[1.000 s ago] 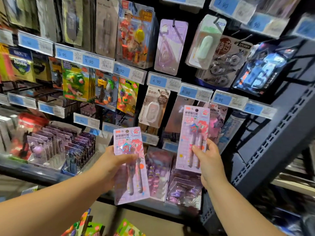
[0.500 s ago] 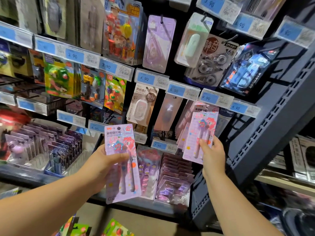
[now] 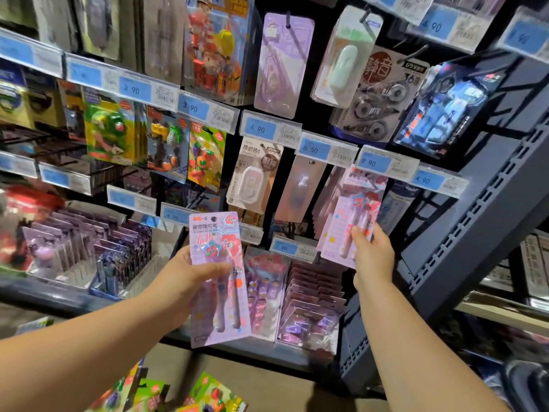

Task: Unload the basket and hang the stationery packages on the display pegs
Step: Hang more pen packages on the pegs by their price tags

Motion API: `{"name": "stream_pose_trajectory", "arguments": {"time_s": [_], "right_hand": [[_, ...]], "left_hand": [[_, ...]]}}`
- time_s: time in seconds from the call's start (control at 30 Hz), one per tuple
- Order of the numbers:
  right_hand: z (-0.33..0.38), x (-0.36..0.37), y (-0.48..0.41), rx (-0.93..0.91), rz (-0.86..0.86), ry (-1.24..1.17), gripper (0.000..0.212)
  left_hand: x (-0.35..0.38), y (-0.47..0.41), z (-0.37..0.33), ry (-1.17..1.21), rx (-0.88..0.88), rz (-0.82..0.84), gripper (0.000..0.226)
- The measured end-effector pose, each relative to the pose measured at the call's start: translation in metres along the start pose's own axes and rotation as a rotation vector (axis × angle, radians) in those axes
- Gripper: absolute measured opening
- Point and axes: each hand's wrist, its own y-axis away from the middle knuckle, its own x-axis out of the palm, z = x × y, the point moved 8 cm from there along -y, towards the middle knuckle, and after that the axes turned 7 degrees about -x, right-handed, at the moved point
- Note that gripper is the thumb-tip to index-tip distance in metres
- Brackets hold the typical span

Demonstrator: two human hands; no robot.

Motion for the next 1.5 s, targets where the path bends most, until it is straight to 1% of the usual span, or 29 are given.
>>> {"name": "stream_pose_trajectory", "arguments": {"time_s": [0.03,0.1,0.23,0.3,0.4,0.43,0.5,0.57,0.6,0.67,0.73,0.77,0.83,0.87,0.93,0.97,1.03,1.07,1.1,1.17,1.2,1.27,1.4,1.5], "right_hand": [[-0.002,-0.001,-0.002,0.008,-0.01,0.01,0.034],[-0.011,-0.002,-0.004,0.051,-0.032,0.035,0.028],[-0.023,-0.01,0.0,0.199,-0.131,0.12,0.047],[-0.02,-0.015,0.003,0.233,-0.163,0.167,0.049],[-0.012,-0.013,0.008,0.172,-0.133,0.229,0.051],[-0.007,-0.013,0.01,0.141,-0.123,0.264,0.048],[0.0,-0.014,0.012,0.084,-0.123,0.327,0.045],[0.013,-0.016,0.016,0.022,-0.122,0.381,0.033],[0.017,-0.015,0.019,-0.008,-0.109,0.387,0.029],[0.022,-0.006,0.024,-0.039,0.005,0.292,0.024],[0.027,0.013,0.035,-0.053,0.223,0.207,0.022],[0.026,0.022,0.041,-0.041,0.339,0.19,0.02],[0.023,0.032,0.052,0.017,0.505,0.143,0.019],[0.021,0.035,0.055,0.058,0.549,0.105,0.021],[0.018,0.034,0.057,0.105,0.593,0.065,0.027],[0.018,0.032,0.056,0.103,0.607,0.059,0.027],[0.023,0.026,0.057,0.078,0.63,0.043,0.018],[0.024,0.022,0.057,0.078,0.632,0.027,0.014],[0.023,0.019,0.056,0.085,0.631,0.005,0.015],[0.02,0.011,0.051,0.091,0.588,-0.006,0.018],[0.018,0.007,0.047,0.088,0.552,0.003,0.018],[0.015,-0.001,0.041,0.099,0.481,-0.007,0.017],[0.009,-0.018,0.027,0.098,0.339,-0.073,0.016],[0.004,-0.024,0.019,0.067,0.289,-0.075,0.018]], "left_hand": [[0.001,0.0,0.001,-0.007,-0.003,-0.006,0.023],[0.002,0.003,0.002,-0.024,-0.007,-0.015,0.02],[0.001,0.008,0.006,-0.033,-0.008,-0.034,0.02],[0.0,0.009,0.01,-0.024,-0.014,-0.046,0.029],[0.006,0.011,0.013,-0.035,-0.021,-0.023,0.056],[0.01,0.012,0.012,-0.037,-0.015,-0.008,0.06],[0.017,0.012,0.01,-0.058,-0.003,0.011,0.061],[0.026,0.011,0.008,-0.093,0.003,0.038,0.064],[0.033,0.009,0.006,-0.108,0.008,0.053,0.061],[0.046,0.004,0.003,-0.097,0.02,0.063,0.046],[0.064,-0.002,-0.001,-0.076,0.016,0.06,0.031],[0.075,-0.006,-0.003,-0.075,0.015,0.08,0.031],[0.096,-0.016,-0.003,-0.076,0.014,0.108,0.045],[0.106,-0.019,-0.004,-0.073,0.02,0.114,0.047],[0.124,-0.027,-0.006,-0.061,0.039,0.12,0.04],[0.132,-0.031,-0.008,-0.052,0.046,0.123,0.036],[0.148,-0.038,-0.011,-0.028,0.063,0.128,0.026],[0.154,-0.042,-0.01,0.004,0.053,0.122,0.022],[0.159,-0.046,-0.008,0.046,0.029,0.119,0.022],[0.169,-0.055,-0.001,0.096,-0.025,0.116,0.031],[0.173,-0.057,0.001,0.081,-0.036,0.11,0.033],[0.18,-0.061,0.002,-0.001,-0.039,0.077,0.029],[0.19,-0.062,0.004,-0.313,0.022,0.002,0.025],[0.194,-0.059,0.01,-0.448,0.054,-0.005,0.015]]}}
